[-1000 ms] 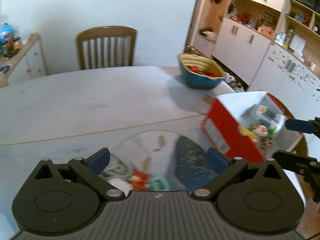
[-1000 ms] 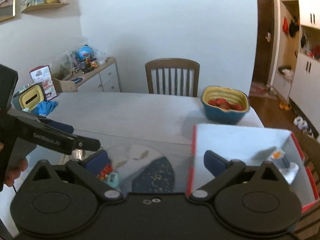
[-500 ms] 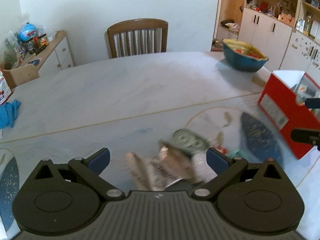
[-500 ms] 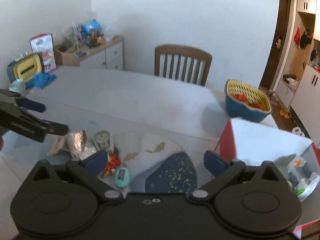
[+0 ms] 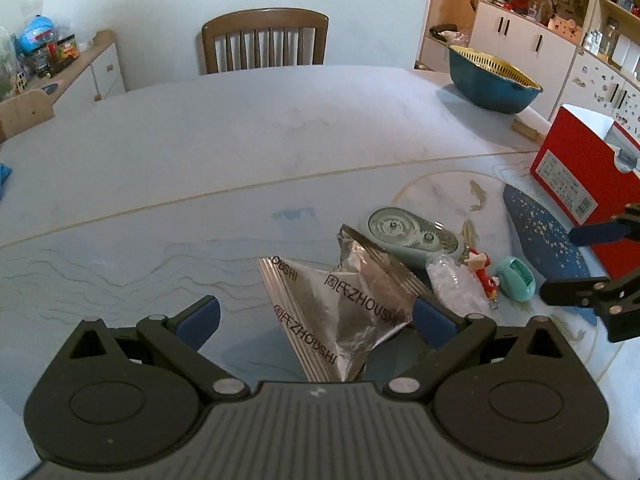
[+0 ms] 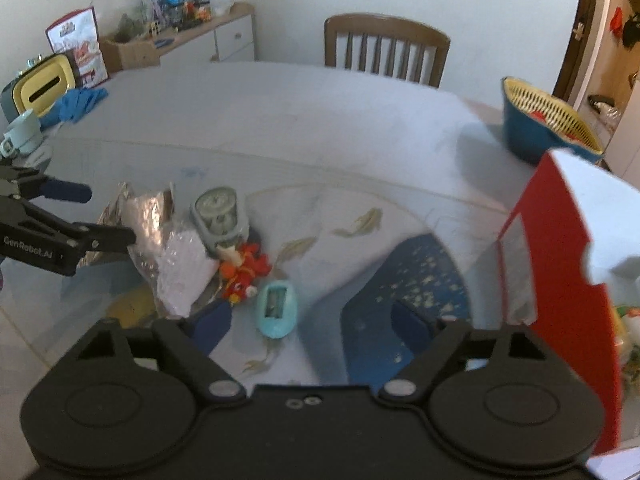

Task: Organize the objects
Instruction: 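Grasp the silver ZHOUSHI foil bag with the left tool while the right tool grasps the teal egg toy, then carry the foil bag and teal egg toy over the red box with both tools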

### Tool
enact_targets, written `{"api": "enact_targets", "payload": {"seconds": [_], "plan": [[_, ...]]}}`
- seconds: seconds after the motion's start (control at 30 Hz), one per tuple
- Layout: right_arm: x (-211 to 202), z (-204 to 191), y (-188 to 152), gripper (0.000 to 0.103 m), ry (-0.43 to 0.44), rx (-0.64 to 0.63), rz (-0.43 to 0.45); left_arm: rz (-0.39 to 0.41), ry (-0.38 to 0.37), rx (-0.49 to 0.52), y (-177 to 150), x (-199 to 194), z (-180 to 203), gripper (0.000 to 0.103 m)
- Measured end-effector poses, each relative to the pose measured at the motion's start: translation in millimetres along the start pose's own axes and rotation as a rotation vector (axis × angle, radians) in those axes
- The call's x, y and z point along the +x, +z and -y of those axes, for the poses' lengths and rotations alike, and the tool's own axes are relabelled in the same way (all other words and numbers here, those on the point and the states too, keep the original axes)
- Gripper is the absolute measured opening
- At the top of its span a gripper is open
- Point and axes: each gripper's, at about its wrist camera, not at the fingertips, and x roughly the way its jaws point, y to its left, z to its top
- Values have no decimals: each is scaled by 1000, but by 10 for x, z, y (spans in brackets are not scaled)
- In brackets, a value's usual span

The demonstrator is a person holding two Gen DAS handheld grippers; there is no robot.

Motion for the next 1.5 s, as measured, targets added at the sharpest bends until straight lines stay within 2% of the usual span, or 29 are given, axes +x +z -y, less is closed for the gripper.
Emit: {"api": "enact_targets", "payload": {"seconds": [0.23,0.37,0.47,0.53,0.57,0.67,0.83,1.1,1.3,1.5], "plan": [[155,-92,-1,65,30,-11,-46,-15,-53,-17,-9,83,-55,101],[215,-137,10,57,41,-17,-66,-16,-87,-8,-2,84,-41,90],[247,-162,17,52,48,-19,-74,-15,-115,6,14,74,-13,74],[265,-171,26,45,52,-22,-78,-11,-113,23,28,60,20,72],[272,-177,29,44,53,-23,-80,-8,-115,30,32,53,29,66],[282,-190,36,40,46,-23,-87,-12,-116,30,47,36,45,62],[287,-171,44,28,41,-6,-94,-18,-111,7,48,19,46,59],[128,-95,35,28,66,22,-51,-18,-86,-38,10,-134,35,57],[-157,-28,3,27,84,16,-7,-10,-76,-69,4,-315,46,56],[-518,100,-22,27,102,16,45,30,-88,-85,69,-585,176,56]]}}
